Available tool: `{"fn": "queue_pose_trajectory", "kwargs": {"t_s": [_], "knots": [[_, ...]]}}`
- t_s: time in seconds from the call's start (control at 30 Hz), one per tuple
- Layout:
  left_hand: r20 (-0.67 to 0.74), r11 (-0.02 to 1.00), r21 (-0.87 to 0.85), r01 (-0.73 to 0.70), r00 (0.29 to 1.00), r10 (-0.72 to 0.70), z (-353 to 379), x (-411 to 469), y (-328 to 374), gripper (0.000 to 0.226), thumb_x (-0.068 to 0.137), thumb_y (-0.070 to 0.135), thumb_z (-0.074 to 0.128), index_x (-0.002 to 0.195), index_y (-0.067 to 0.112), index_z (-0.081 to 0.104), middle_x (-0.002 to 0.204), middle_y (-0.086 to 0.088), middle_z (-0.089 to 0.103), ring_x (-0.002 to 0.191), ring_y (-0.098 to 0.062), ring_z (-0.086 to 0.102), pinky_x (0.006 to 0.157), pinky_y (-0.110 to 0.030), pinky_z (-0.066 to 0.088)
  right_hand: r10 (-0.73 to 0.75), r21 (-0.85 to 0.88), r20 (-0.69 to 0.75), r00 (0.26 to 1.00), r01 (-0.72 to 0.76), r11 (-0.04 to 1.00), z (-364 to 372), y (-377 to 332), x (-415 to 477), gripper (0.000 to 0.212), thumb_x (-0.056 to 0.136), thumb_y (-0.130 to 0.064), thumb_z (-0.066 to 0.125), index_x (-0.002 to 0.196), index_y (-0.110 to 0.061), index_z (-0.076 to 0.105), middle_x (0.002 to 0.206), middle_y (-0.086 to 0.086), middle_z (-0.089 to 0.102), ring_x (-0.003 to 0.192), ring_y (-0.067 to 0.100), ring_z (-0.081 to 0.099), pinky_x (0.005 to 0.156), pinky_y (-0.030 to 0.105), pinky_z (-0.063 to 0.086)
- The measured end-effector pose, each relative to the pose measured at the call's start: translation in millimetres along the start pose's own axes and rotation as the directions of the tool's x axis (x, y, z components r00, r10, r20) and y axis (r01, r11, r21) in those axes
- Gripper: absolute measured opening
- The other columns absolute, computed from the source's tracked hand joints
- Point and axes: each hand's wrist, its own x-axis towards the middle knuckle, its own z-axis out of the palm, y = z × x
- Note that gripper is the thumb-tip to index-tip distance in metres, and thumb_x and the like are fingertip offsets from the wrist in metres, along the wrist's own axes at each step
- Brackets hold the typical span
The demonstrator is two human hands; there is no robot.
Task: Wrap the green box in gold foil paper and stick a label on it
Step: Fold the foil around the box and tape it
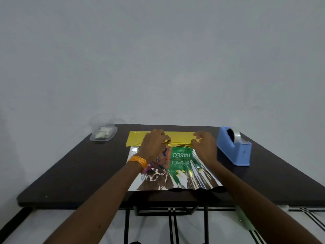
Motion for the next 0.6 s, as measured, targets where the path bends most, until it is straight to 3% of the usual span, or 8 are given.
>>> {"fn": "queue_pose_trajectory", "kwargs": {"t_s": [0.1,0.17,0.23,0.3,0.37,0.43,0.5,0.6], "knots": [[-0.002,1.000,-0.013,0.003,1.000,-0.003,1,1,3,0.029,0.092,0.030,0.066,0.121,0.027,0.067,0.114,-0.001,0.059,0.107,-0.023,0.052,0.086,-0.037,0.044,0.300,0.020,0.086,0.950,-0.303,0.953,0,21,9,0.048,0.064,-0.045,0.064,0.109,-0.028,0.061,0.106,0.009,0.066,0.096,0.027,0.062,0.078,0.037,0.051],[0.009,1.000,0.000,0.008,1.000,-0.008,1,1,5,0.030,0.093,0.030,0.065,0.123,0.027,0.066,0.117,-0.001,0.058,0.108,-0.022,0.051,0.087,-0.036,0.043,0.384,0.106,0.173,0.907,-0.405,0.908,1,31,11,0.060,0.058,-0.056,0.061,0.110,-0.029,0.054,0.115,0.011,0.060,0.102,0.029,0.059,0.083,0.041,0.052],[0.011,1.000,0.007,0.018,1.000,-0.018,1,1,5,0.031,0.093,0.030,0.064,0.125,0.028,0.064,0.118,0.000,0.058,0.109,-0.022,0.051,0.088,-0.036,0.042,0.428,0.165,0.201,0.881,-0.461,0.872,-1,25,5,0.080,0.059,-0.059,0.066,0.130,-0.028,0.046,0.128,0.011,0.050,0.111,0.030,0.054,0.092,0.047,0.052],[0.011,0.999,0.016,0.027,1.000,-0.027,3,1,4,0.032,0.094,0.031,0.063,0.126,0.030,0.063,0.120,0.001,0.057,0.110,-0.021,0.051,0.089,-0.036,0.043,0.324,0.010,0.104,0.940,-0.326,0.945,-2,19,1,0.087,0.072,-0.057,0.071,0.145,-0.026,0.037,0.139,0.015,0.043,0.124,0.035,0.046,0.101,0.049,0.046],[0.021,0.999,0.024,0.040,0.999,-0.041,3,1,5,0.032,0.094,0.032,0.063,0.126,0.030,0.063,0.121,0.001,0.057,0.111,-0.021,0.050,0.091,-0.037,0.044,0.044,-0.286,-0.029,0.999,-0.050,0.957,-1,15,-1,0.076,0.080,-0.053,0.071,0.145,-0.026,0.042,0.146,0.013,0.042,0.136,0.035,0.037,0.105,0.052,0.039],[0.022,0.999,0.025,0.041,0.999,-0.041,3,1,6,0.032,0.094,0.033,0.063,0.126,0.030,0.063,0.121,0.001,0.056,0.112,-0.021,0.050,0.091,-0.038,0.045,-0.188,-0.395,0.049,0.981,0.192,0.898,3,6,-1,0.058,0.085,-0.050,0.070,0.137,-0.029,0.055,0.147,0.007,0.046,0.139,0.029,0.035,0.110,0.050,0.033],[0.017,0.999,0.031,0.041,0.999,-0.041,3,2,7,0.033,0.094,0.033,0.062,0.127,0.031,0.062,0.121,0.001,0.056,0.112,-0.022,0.050,0.090,-0.038,0.044,-0.289,-0.358,0.188,0.939,0.340,0.870,11,-3,1,0.043,0.088,-0.045,0.069,0.127,-0.028,0.065,0.141,0.002,0.055,0.136,0.024,0.041,0.109,0.046,0.031],[0.032,0.998,0.051,0.042,0.999,-0.043,4,2,9,0.035,0.094,0.037,0.061,0.129,0.033,0.060,0.121,0.002,0.055,0.114,-0.022,0.048,0.090,-0.038,0.041,-0.376,-0.348,0.312,0.873,0.473,0.810,20,-17,1,0.028,0.091,-0.036,0.068,0.115,-0.021,0.072,0.121,0.000,0.069,0.116,0.024,0.058,0.096,0.040,0.044]]}}
